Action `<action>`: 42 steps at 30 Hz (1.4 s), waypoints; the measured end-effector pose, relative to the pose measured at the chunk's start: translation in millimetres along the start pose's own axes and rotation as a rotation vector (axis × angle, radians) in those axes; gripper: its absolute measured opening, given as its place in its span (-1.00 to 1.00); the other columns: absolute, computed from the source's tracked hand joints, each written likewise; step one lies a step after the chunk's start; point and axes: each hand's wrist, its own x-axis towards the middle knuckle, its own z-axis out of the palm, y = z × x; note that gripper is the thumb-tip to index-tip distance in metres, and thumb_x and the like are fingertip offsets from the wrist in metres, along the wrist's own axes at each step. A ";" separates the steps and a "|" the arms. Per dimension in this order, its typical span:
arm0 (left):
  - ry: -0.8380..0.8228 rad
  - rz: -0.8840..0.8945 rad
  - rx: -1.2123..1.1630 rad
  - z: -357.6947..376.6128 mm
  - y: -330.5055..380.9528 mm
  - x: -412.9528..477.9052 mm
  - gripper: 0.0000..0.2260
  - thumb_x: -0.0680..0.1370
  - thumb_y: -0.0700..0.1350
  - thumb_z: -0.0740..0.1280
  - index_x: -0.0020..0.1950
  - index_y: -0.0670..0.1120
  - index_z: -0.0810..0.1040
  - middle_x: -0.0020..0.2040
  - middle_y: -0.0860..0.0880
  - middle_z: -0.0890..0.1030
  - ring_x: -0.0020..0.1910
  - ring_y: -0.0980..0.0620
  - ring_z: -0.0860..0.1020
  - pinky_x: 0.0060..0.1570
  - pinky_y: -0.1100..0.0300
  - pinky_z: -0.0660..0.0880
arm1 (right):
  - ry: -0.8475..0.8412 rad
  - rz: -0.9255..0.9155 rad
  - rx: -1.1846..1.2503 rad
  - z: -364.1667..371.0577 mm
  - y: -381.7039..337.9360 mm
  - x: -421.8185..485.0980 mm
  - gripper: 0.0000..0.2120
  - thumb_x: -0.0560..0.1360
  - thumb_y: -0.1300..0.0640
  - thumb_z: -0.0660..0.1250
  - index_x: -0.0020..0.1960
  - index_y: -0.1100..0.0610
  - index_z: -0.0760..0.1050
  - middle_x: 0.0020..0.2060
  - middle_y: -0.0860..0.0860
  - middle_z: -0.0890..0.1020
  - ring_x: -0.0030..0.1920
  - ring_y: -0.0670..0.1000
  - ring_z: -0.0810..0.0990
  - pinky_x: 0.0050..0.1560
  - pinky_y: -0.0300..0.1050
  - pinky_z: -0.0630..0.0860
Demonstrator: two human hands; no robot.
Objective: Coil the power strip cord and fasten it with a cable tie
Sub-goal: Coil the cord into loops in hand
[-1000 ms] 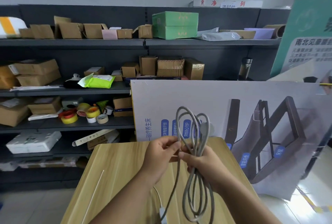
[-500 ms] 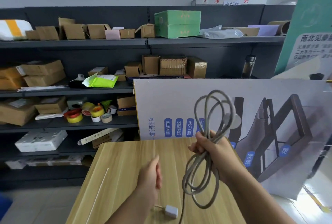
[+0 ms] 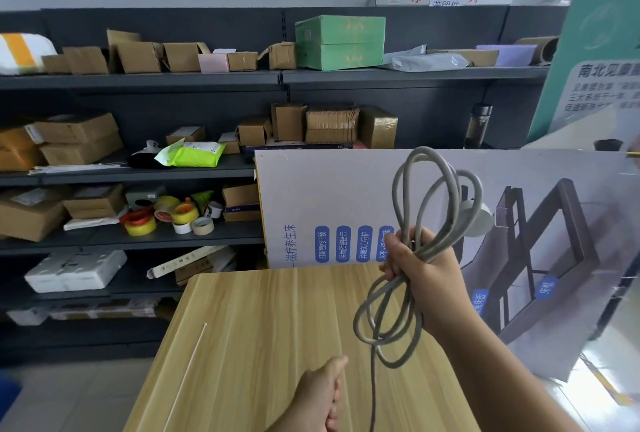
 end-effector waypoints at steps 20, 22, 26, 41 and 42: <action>0.111 0.474 -0.765 -55.3 89.8 -23.2 -0.84 0.59 -0.09 0.30 0.08 -0.13 0.61 -0.36 -0.07 0.58 -0.54 0.06 0.50 -0.52 0.24 0.50 | -0.093 0.343 -0.093 -21.4 25.9 -7.4 -0.77 0.55 0.20 0.33 -0.27 0.19 0.42 -0.50 0.06 0.45 -0.51 0.04 0.46 -0.37 -0.06 0.51; 0.056 0.688 -0.587 -39.5 92.6 -40.8 -0.81 0.60 -0.13 0.27 0.12 -0.10 0.64 -0.17 -0.14 0.65 -0.32 -0.07 0.62 -0.29 0.11 0.61 | -0.074 0.374 -0.110 -18.3 30.9 -7.8 -0.81 0.55 0.22 0.32 -0.23 0.21 0.46 -0.46 0.09 0.50 -0.51 0.03 0.48 -0.42 -0.11 0.49; -0.097 0.831 -0.408 -8.0 93.9 -67.5 -0.73 0.55 -0.07 0.28 0.21 -0.07 0.62 0.11 -0.10 0.69 0.16 -0.06 0.64 0.21 -0.05 0.52 | -0.078 0.498 0.128 1.9 36.3 -10.3 -0.90 0.58 0.25 0.28 -0.02 0.28 0.55 -0.20 0.17 0.71 -0.22 0.12 0.71 -0.17 0.02 0.63; 0.393 1.279 0.164 -19.9 68.6 -60.4 -0.77 0.58 -0.04 0.17 0.00 0.14 0.63 0.05 0.19 0.59 0.12 0.22 0.55 0.09 0.22 0.51 | -0.222 0.386 0.153 21.6 29.9 -21.5 -0.82 0.50 0.21 0.40 -0.26 0.18 0.51 -0.42 0.16 0.49 -0.40 0.13 0.49 -0.26 0.06 0.50; 0.466 1.240 0.131 -26.0 69.6 -53.5 -0.80 0.58 -0.07 0.21 0.00 0.13 0.62 0.04 0.18 0.59 0.09 0.24 0.56 0.07 0.19 0.53 | -0.247 0.398 0.188 18.4 27.4 -19.9 -0.83 0.47 0.23 0.42 -0.26 0.17 0.48 -0.43 0.14 0.47 -0.43 0.11 0.47 -0.29 0.03 0.50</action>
